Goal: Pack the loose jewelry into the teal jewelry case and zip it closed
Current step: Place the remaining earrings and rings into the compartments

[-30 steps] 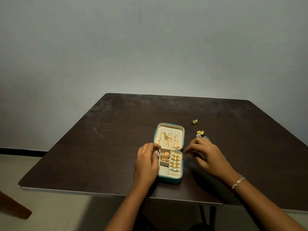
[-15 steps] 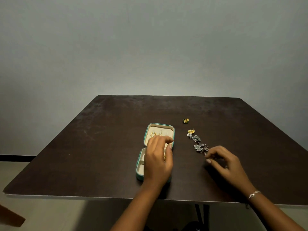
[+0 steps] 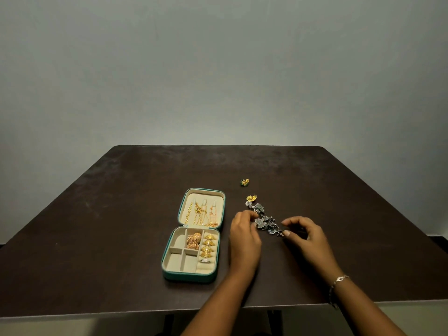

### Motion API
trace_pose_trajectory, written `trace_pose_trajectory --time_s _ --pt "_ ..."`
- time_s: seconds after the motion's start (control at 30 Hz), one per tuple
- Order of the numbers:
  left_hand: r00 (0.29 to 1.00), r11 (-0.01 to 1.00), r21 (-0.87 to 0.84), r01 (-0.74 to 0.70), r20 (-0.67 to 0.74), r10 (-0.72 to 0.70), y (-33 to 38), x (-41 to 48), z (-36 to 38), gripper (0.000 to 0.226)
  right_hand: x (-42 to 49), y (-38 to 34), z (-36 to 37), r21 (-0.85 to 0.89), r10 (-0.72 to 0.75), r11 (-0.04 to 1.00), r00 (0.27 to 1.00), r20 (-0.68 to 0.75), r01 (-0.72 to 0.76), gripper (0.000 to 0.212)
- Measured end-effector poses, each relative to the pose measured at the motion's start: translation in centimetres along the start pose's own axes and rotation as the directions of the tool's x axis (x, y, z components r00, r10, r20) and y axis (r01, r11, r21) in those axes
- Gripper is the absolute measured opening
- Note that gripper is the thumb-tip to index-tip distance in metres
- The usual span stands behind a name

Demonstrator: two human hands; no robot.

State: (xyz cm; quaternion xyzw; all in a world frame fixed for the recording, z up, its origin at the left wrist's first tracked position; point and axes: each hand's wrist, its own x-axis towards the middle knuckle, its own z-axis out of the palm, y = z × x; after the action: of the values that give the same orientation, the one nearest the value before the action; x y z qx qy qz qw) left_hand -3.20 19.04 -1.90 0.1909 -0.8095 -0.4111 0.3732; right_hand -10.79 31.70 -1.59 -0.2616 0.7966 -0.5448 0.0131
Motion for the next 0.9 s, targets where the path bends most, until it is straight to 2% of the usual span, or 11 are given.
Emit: trace_pose_trajectory --time_s 0.17,0.37,0.47,0.6,0.7,0.8,0.9 --pt "0.992 0.984 0.128 0.121 -0.055 -0.114 -0.2 1.7 1.7 0.003 0.1 -0.2 0.1 0.012 -0.01 1.0 1.0 -0.016 0.01 0.023" --pt "0.981 0.902 0.388 0.19 -0.049 -0.186 0.0 2.7 2.4 0.018 0.1 -0.2 0.3 0.043 -0.022 0.999 1.0 -0.011 0.023 0.021" --pt "0.979 0.893 0.407 0.192 -0.022 -0.201 0.0 2.9 2.3 0.018 0.1 -0.2 0.3 0.05 -0.023 0.998 1.0 -0.013 0.024 0.022" --pt "0.974 0.972 0.103 0.213 -0.104 -0.203 -0.3 2.6 2.0 0.009 0.1 -0.1 0.4 0.054 -0.033 0.998 0.999 -0.022 0.034 0.02" --pt "0.972 0.969 -0.134 0.205 -0.09 -0.218 -0.9 2.6 2.0 0.007 0.1 -0.1 0.6 0.076 -0.046 0.996 0.996 -0.074 0.052 0.02" --pt "0.98 0.927 -0.324 0.188 0.0 -0.199 -0.9 2.4 1.8 0.02 0.0 -0.2 0.8 0.074 -0.094 0.992 0.989 -0.111 0.102 0.019" --pt "0.975 0.817 -0.531 0.223 0.121 -0.187 -0.3 1.9 1.2 0.025 -0.1 0.0 0.9 0.111 -0.124 0.985 0.988 -0.09 0.134 0.009"
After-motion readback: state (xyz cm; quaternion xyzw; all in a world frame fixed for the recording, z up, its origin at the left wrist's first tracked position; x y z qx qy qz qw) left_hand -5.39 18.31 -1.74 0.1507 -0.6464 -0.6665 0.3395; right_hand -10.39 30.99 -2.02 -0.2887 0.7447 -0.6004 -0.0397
